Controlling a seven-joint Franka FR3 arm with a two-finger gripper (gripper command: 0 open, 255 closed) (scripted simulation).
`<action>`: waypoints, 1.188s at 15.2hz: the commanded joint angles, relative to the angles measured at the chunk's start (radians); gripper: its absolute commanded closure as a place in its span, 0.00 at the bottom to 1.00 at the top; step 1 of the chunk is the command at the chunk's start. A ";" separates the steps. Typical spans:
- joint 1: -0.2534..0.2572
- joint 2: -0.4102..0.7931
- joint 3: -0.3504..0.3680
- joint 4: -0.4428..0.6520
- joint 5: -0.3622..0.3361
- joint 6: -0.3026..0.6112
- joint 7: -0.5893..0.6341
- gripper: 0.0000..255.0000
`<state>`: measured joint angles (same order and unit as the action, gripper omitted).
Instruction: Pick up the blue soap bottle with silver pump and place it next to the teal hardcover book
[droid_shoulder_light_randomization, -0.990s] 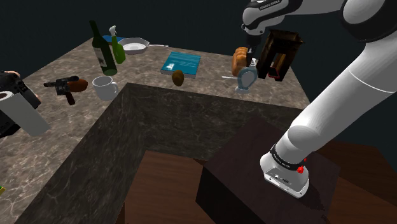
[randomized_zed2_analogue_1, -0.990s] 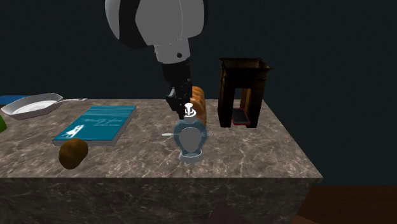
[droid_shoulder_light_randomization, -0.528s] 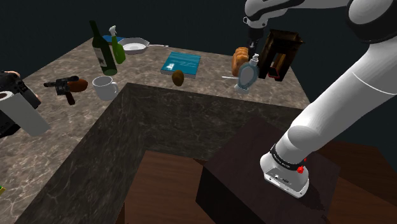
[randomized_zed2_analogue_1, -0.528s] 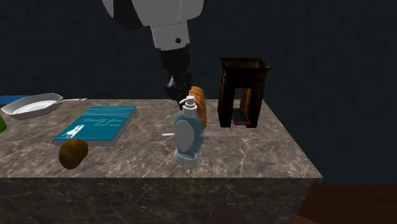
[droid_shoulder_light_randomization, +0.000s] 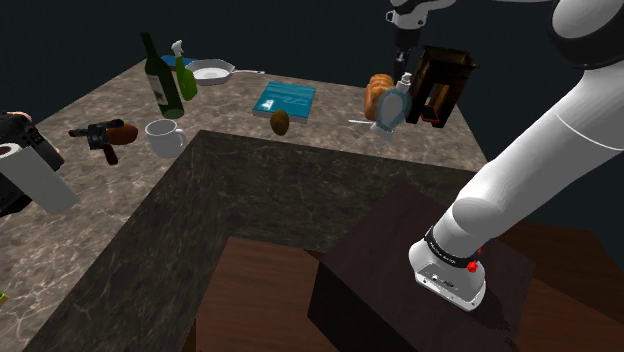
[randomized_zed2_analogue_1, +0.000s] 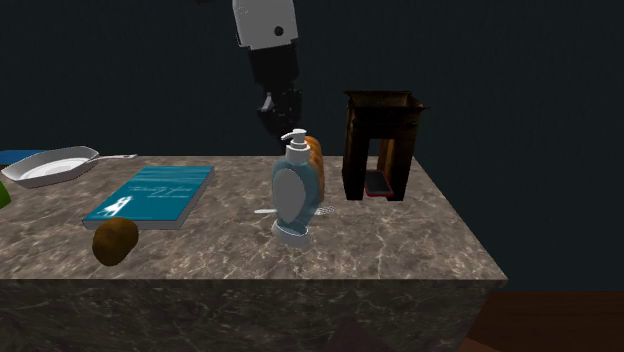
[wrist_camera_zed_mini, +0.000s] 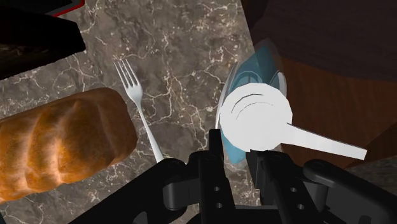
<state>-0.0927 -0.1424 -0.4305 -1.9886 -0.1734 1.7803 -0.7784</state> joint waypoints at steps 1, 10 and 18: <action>0.001 -0.003 0.002 0.023 0.000 -0.026 -0.002 1.00; 0.004 -0.002 0.007 0.145 0.004 -0.146 -0.015 1.00; 0.006 0.016 0.008 0.271 0.012 -0.255 -0.031 1.00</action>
<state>-0.0868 -0.1284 -0.4224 -1.7332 -0.1619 1.5393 -0.8073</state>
